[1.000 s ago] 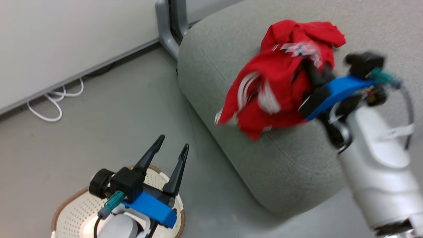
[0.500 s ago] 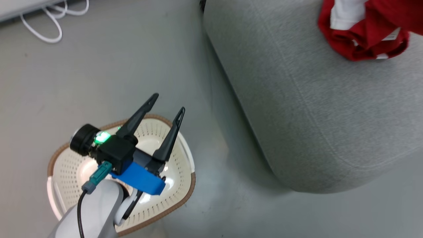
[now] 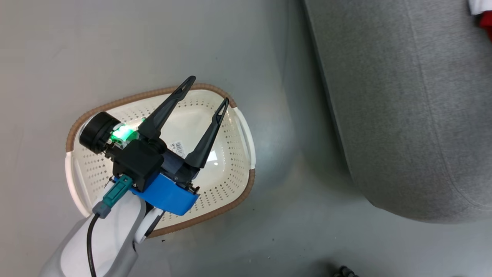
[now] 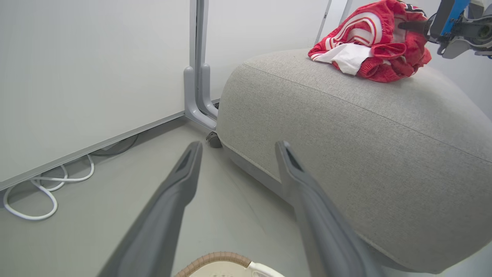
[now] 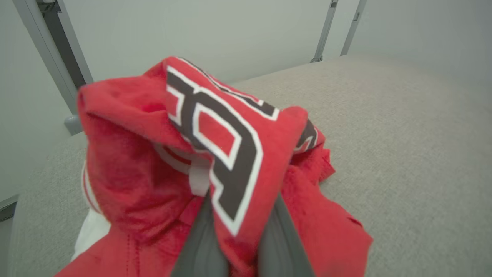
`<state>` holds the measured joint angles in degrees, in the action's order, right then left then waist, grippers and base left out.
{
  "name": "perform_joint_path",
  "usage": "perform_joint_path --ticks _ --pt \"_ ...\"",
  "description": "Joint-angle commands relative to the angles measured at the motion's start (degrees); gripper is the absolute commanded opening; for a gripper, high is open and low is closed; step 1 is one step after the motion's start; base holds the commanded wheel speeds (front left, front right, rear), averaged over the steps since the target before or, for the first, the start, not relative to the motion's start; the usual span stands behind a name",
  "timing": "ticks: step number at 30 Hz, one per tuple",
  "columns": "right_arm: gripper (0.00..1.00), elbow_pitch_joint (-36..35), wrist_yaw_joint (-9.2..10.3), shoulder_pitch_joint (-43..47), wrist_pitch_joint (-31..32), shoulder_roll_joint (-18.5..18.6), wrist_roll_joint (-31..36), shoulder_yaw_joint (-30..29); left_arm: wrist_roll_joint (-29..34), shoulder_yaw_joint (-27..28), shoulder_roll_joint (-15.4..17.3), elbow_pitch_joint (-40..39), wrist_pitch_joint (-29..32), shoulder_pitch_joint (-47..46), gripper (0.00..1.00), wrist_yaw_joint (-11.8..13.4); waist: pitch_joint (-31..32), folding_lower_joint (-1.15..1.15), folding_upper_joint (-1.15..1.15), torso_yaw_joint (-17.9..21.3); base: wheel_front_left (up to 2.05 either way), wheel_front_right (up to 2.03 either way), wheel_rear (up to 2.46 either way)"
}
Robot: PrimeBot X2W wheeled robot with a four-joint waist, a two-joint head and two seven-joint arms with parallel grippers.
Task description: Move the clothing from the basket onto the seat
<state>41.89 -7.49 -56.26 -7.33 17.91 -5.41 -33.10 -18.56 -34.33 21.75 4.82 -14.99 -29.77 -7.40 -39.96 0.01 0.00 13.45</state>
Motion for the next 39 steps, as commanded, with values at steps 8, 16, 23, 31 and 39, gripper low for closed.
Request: perform_joint_path --ticks 8,16,23,31,39 --pt "0.0 5.5 -0.01 -0.6 -3.6 0.1 2.0 -0.3 0.9 0.9 -0.1 -0.2 -0.3 -0.8 1.0 -0.1 -0.6 -0.01 0.0 -0.7 0.0 0.0 0.0" --pt "0.0 8.5 -0.01 -1.6 -4.3 0.4 2.7 0.6 1.0 0.4 -0.9 0.4 -0.3 -1.0 1.0 -0.1 0.9 -0.01 0.0 -0.7 0.0 0.0 0.0" --pt "1.0 9.4 -0.01 -0.9 -4.9 1.0 2.3 2.4 1.3 1.3 -1.7 0.8 -0.3 0.0 1.0 -0.1 2.6 -0.01 0.0 -1.3 0.0 0.0 0.0" --pt "1.0 8.8 -0.01 3.5 -5.3 1.8 1.9 6.1 -0.2 1.8 -5.1 2.7 -0.3 2.1 1.0 -0.1 8.8 -0.01 0.0 -2.6 0.0 0.0 0.0" --pt "1.0 3.5 -0.01 11.3 -4.4 1.4 1.0 10.4 -2.3 4.2 -8.6 4.6 -0.3 6.4 1.0 -0.1 17.4 -0.01 0.0 -4.3 0.0 0.0 0.0"
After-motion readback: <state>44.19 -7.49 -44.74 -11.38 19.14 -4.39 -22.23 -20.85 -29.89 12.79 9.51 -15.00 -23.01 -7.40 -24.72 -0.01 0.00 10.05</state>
